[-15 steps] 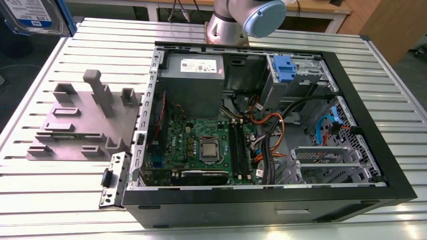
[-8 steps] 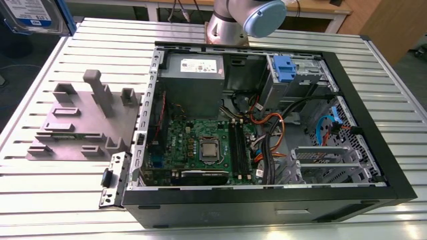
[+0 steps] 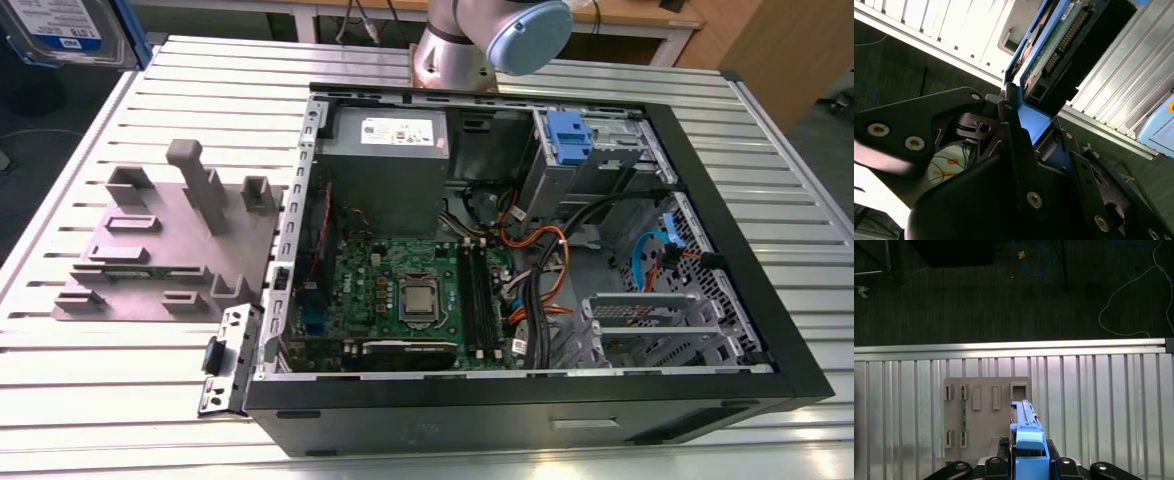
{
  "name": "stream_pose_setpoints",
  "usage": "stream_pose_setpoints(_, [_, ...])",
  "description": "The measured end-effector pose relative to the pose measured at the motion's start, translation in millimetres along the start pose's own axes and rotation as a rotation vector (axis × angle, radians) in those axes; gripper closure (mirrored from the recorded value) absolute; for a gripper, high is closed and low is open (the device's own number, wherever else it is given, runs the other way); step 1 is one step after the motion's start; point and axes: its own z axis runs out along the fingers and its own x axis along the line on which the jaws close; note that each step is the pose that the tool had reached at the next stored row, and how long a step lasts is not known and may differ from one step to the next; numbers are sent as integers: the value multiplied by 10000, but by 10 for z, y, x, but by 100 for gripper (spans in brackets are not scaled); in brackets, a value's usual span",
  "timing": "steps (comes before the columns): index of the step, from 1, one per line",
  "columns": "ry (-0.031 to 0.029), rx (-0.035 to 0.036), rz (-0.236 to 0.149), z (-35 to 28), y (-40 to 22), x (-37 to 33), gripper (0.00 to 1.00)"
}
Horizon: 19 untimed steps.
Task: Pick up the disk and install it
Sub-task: 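Pick up the disk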
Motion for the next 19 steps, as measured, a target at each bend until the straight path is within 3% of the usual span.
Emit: stream_pose_setpoints(19, [0, 0, 0, -57, 1, 0, 64])
